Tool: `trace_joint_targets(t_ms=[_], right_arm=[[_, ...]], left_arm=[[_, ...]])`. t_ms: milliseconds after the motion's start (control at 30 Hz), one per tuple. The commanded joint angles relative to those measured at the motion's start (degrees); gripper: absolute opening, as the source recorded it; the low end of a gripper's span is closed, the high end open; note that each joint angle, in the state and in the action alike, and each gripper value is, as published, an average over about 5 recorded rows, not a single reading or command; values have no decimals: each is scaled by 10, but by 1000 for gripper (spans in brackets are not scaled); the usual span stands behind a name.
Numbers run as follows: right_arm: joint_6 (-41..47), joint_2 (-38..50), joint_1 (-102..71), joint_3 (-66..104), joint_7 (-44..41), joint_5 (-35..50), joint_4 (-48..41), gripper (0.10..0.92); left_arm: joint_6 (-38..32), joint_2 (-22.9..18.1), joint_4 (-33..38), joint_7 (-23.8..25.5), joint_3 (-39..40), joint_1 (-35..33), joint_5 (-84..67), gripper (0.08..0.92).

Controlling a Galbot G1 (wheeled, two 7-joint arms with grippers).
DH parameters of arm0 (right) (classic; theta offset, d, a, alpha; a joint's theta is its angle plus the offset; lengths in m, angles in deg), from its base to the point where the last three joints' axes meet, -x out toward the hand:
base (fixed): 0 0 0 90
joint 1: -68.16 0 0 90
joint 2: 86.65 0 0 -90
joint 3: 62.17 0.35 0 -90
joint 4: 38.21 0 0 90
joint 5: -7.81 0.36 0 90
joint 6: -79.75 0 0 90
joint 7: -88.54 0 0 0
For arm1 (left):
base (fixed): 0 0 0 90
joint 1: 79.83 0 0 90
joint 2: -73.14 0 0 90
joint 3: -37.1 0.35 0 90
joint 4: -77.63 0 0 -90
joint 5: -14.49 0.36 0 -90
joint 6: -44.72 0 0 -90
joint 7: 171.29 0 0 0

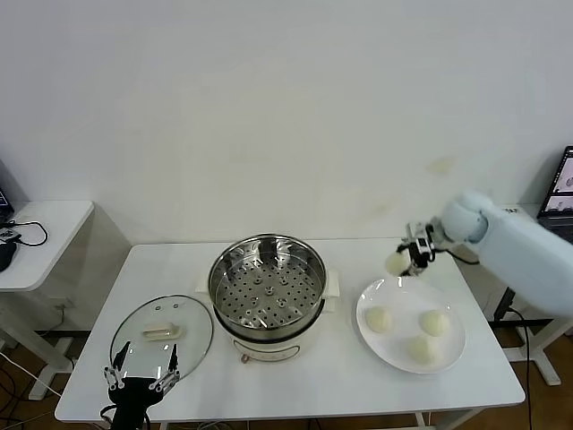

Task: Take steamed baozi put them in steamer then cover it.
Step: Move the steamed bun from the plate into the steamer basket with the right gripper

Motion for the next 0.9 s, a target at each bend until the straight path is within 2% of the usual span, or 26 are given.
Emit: trace_joint_targets(t_ms=[33,300,467,900], right_arm=[[16,-31,176,-99,4,119,59,625],[10,-144,232,-157,27,172,57,628],[-25,-228,222,-187,45,178,33,628],[-205,-341,183,-262,74,27,-52,628]], left_arm=[[0,0,1,0,0,0,0,823],[1,0,4,0,-9,-1,-4,823],[2,2,5,1,-16,-1,-8,823],[6,1,7,2,-38,9,-21,823]])
